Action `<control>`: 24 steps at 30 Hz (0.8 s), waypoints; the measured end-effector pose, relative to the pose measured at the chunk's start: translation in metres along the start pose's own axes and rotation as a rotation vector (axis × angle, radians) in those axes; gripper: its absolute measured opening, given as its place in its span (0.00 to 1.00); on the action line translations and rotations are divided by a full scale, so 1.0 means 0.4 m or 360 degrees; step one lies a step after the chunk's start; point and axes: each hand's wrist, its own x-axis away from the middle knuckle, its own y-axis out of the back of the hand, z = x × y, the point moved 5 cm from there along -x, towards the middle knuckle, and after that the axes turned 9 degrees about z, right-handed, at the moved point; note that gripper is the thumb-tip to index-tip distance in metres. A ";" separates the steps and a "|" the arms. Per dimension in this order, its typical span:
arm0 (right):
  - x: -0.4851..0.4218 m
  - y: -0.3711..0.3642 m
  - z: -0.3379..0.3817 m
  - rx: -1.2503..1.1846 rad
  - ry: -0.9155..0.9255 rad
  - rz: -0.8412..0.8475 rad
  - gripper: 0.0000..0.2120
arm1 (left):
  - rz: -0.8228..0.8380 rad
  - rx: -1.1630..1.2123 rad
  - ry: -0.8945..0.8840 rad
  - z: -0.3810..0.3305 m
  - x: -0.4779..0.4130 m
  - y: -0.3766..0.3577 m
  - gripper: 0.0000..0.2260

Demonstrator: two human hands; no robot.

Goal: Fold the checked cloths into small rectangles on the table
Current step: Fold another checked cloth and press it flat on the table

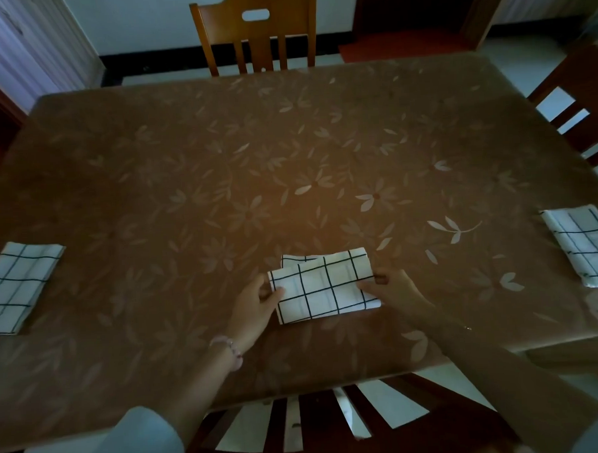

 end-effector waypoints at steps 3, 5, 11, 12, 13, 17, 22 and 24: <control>-0.018 -0.005 -0.026 0.0006 -0.0116 -0.0082 0.05 | -0.0009 0.0129 0.0078 -0.012 -0.013 -0.004 0.08; -0.024 -0.004 -0.041 0.0014 -0.0187 -0.0153 0.05 | 0.0031 0.0254 0.0112 -0.012 -0.025 -0.011 0.08; -0.025 0.001 -0.045 -0.0003 -0.0225 -0.0277 0.06 | 0.0064 0.0076 0.0127 -0.008 -0.047 -0.018 0.09; -0.022 0.000 -0.041 -0.0012 -0.0214 -0.0287 0.04 | 0.0045 0.0043 0.0111 -0.011 -0.047 -0.017 0.09; -0.016 0.000 -0.037 -0.0026 -0.0200 -0.0303 0.04 | 0.0023 0.0042 0.0088 -0.016 -0.046 -0.015 0.07; 0.014 0.010 -0.012 -0.0056 -0.0079 -0.0356 0.06 | -0.0026 0.0065 -0.0045 -0.040 -0.029 -0.004 0.03; 0.048 0.059 0.076 -0.0100 0.0162 -0.0435 0.07 | -0.0144 0.0138 -0.0359 -0.139 -0.014 0.052 0.03; 0.055 0.074 0.129 -0.0154 0.0292 -0.0449 0.07 | -0.0212 0.0193 -0.0487 -0.198 -0.015 0.078 0.07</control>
